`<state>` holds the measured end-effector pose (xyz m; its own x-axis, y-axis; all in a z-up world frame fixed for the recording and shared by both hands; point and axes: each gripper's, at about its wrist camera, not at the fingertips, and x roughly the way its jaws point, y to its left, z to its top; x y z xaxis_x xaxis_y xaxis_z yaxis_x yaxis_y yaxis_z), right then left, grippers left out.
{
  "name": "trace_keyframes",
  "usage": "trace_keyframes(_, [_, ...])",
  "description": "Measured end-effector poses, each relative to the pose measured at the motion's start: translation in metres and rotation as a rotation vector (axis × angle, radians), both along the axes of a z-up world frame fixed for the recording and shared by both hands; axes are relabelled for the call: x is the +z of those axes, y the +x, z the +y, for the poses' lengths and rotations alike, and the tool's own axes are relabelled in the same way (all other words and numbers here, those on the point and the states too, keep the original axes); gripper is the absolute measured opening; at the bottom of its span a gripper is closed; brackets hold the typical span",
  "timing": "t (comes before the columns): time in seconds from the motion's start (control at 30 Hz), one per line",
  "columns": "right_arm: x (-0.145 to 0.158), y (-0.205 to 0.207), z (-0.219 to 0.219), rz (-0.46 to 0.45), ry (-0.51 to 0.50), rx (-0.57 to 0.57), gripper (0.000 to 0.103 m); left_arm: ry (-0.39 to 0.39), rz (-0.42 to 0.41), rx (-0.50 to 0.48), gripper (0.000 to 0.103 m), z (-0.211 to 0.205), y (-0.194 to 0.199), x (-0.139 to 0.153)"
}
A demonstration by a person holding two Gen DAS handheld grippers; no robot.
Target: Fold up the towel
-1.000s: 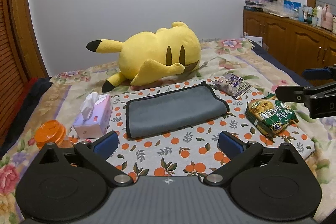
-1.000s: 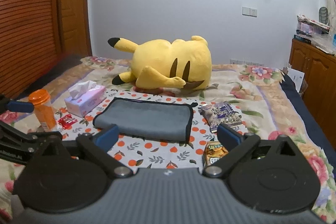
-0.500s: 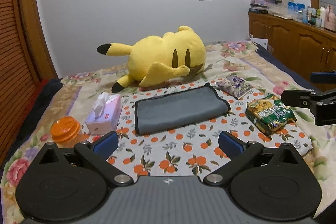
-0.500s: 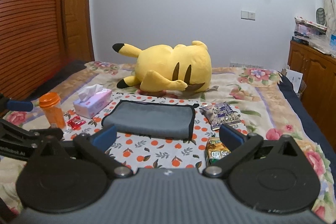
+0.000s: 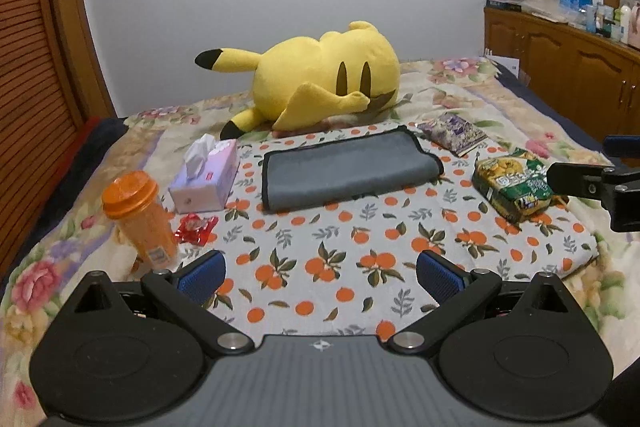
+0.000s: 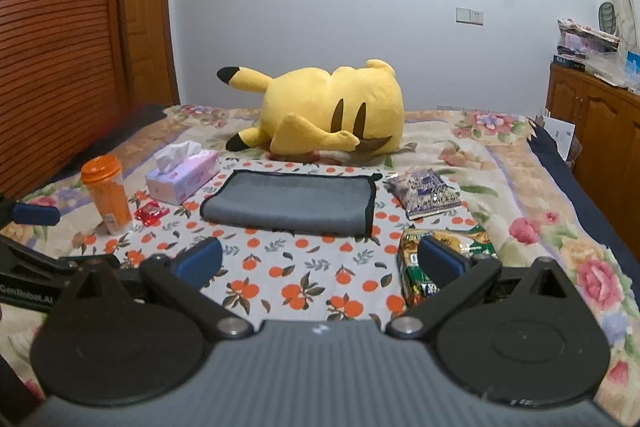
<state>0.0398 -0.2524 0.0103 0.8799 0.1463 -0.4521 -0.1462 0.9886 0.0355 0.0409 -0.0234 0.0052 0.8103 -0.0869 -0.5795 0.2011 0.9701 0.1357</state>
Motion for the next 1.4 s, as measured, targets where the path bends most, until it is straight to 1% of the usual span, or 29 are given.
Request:
trace_keyframes(0.5, [-0.018, -0.008, 0.003, 0.022, 0.01, -0.007, 0.103, -0.04, 0.016, 0.023, 0.103, 0.005, -0.01, -0.02])
trace_keyframes(0.73, [-0.028, -0.009, 0.003, 0.038, 0.002, -0.013, 0.103, -0.03, 0.029, 0.035, 0.103, 0.005, -0.012, -0.034])
trace_keyframes(0.87, [-0.032, -0.01, 0.004, 0.036, -0.003, -0.014, 0.103, -0.041, 0.033, 0.038, 0.103, 0.006, -0.014, -0.04])
trace_keyframes(1.1, [-0.04, -0.01, 0.007, 0.04, -0.024, -0.005, 0.103, -0.055, 0.015, 0.051, 0.103, 0.01, -0.017, -0.045])
trace_keyframes(1.4, [-0.042, -0.012, 0.006, 0.035, -0.032, -0.02, 0.103, -0.058, -0.026, 0.052, 0.103, 0.012, -0.025, -0.042])
